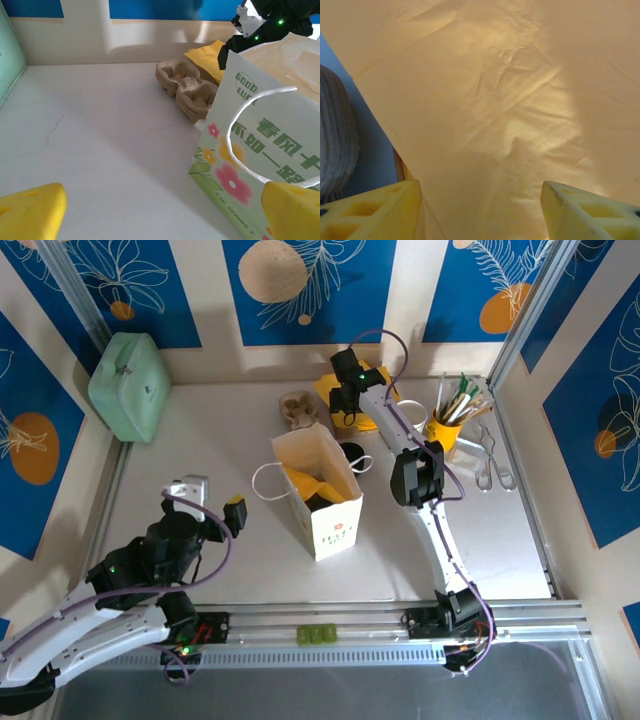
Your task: Pack the takeout coffee
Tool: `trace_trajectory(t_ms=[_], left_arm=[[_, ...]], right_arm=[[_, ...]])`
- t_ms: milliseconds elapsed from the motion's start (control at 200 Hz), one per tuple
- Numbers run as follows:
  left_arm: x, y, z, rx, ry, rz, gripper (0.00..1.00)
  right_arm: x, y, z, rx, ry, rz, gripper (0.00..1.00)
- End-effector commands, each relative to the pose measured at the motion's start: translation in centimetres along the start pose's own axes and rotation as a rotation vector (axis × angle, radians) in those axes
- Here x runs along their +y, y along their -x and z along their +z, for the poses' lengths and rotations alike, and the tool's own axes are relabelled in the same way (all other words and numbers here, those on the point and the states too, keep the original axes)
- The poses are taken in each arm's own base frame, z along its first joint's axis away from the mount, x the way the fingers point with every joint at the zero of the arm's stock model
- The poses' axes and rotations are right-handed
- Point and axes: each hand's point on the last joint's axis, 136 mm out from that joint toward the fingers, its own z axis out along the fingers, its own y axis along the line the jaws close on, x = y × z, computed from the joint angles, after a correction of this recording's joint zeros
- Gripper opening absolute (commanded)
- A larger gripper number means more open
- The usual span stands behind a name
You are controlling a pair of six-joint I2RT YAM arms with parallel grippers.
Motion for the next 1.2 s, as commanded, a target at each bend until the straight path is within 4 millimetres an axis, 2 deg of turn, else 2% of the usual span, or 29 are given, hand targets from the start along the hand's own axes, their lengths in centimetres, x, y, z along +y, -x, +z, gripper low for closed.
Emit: trace_trajectory(t_ms=[0,420,630,935,1196], left_arm=[[-0.7,0.6,-0.2,-0.021,-0.037,0.008,0.99],[-0.8,1.1,-0.3,-0.030,-0.043,0.042,0.99],[-0.7,1.4,-0.4,-0.032,-0.039,0.058,1.00],[-1.1,1.3,-0.3,-0.031,-0.050,0.058,0.99],[-1.1,1.5,-0.4,-0.032,-0.052,0.059,0.99]], right_arm=[[-0.3,1.3,-0.2,-0.040,0.002,0.001,0.65],[-2.2,1.2,2.4,-0.028,-0.014,0.042,0.68],[-2.2,0.4,3.7,-0.006,-0.014,0.033,0.69],[-1.8,-0.2,4.2,0.009,-0.018,-0.002,0.69],[-1.8,-1.2,5.0,0.042,-0.017,-0.017,0.64]])
